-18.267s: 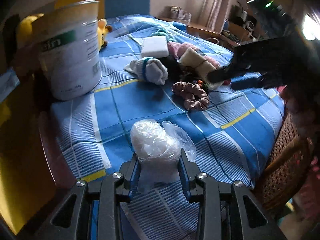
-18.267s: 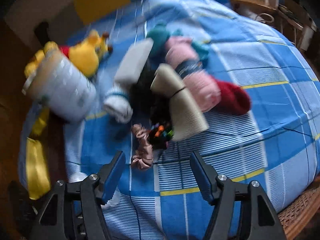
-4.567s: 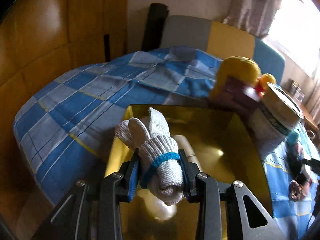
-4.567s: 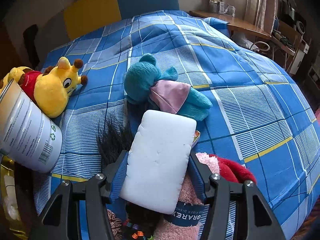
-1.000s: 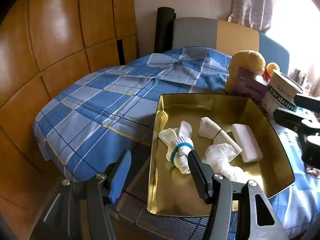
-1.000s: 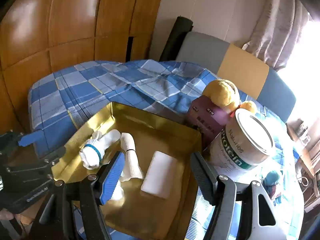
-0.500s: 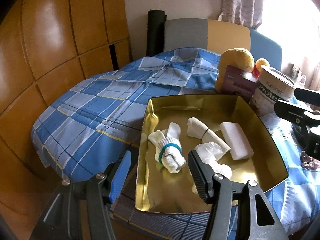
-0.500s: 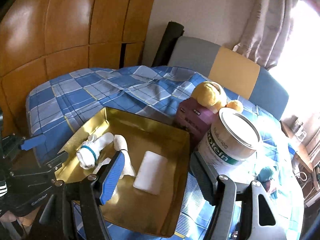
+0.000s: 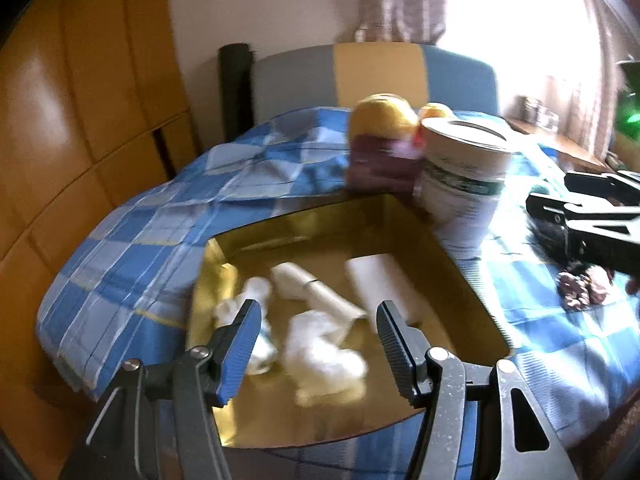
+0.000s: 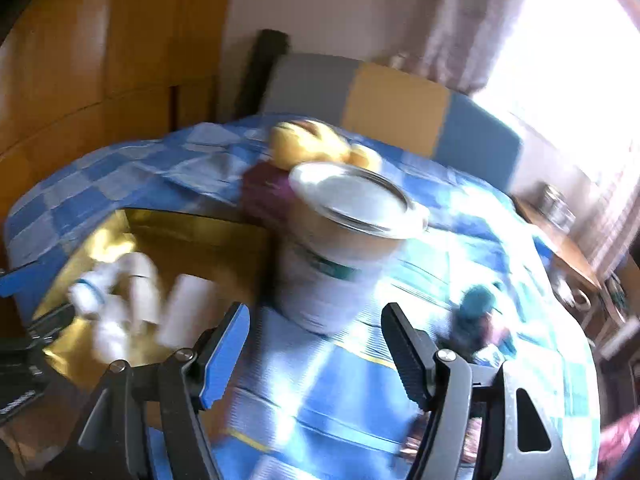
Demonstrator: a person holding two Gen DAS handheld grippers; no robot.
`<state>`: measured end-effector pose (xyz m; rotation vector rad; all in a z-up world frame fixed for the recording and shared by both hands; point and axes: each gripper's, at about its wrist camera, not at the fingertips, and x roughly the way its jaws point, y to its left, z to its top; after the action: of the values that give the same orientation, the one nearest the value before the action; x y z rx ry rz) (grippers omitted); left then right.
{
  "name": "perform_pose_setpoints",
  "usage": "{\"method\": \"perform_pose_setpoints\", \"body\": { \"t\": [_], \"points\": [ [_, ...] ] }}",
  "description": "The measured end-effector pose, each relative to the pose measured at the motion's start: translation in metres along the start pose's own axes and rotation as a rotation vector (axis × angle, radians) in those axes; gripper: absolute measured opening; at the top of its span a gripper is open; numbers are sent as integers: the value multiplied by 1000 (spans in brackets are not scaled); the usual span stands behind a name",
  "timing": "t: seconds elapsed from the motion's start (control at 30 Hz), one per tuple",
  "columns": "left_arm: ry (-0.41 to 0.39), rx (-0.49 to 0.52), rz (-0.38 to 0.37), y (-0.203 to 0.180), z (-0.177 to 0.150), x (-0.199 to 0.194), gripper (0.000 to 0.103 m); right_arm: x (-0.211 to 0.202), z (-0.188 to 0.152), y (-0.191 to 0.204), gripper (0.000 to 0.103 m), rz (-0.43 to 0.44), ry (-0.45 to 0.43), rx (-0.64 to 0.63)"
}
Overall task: Organize soft objects
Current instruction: 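Move both grippers back toward the pile of soft items, then grasp the brown satin scrunchie with the left gripper while the right gripper grasps the black beaded hair bundle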
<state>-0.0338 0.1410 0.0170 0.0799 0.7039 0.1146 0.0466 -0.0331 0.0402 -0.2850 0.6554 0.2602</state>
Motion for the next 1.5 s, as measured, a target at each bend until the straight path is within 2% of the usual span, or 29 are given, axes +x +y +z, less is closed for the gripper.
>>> {"method": "perform_pose_setpoints", "body": {
  "t": [0.3, 0.53, 0.73, 0.8, 0.97, 1.1, 1.2, 1.27, 1.3, 1.4, 1.5],
  "points": [
    [2, 112, -88, -51, 5, 4, 63, 9, -32, -100, 69, -178, 62, 164],
    [23, 172, -135, -83, 7, 8, 63, 11, -56, -175, 69, -292, 65, 324],
    [32, 212, -193, -115, 12, 12, 63, 9, -86, -242, 69, -391, 25, 571],
    [35, 237, -224, -131, 15, 14, 63, 6, -98, -263, 69, -360, 28, 703],
    [75, 275, -312, -169, 18, 27, 63, 11, -117, -281, 70, -301, 86, 846],
    [131, 283, -408, -197, 17, 39, 63, 11, -122, -281, 70, -286, 95, 862],
    [169, 305, -477, -221, 15, 47, 54, 16, -121, -280, 70, -280, 104, 863],
    [198, 308, -515, -237, 14, 54, 44, 20, -121, -282, 70, -273, 107, 872],
    [214, 306, -536, -244, 13, 57, 43, 20, -122, -283, 70, -269, 108, 879],
    [245, 285, -585, -263, 15, 68, 43, 22, -123, -284, 70, -259, 114, 891],
    [266, 244, -616, -277, 20, 80, 50, 23, -124, -284, 70, -251, 122, 897]
  ]
}}
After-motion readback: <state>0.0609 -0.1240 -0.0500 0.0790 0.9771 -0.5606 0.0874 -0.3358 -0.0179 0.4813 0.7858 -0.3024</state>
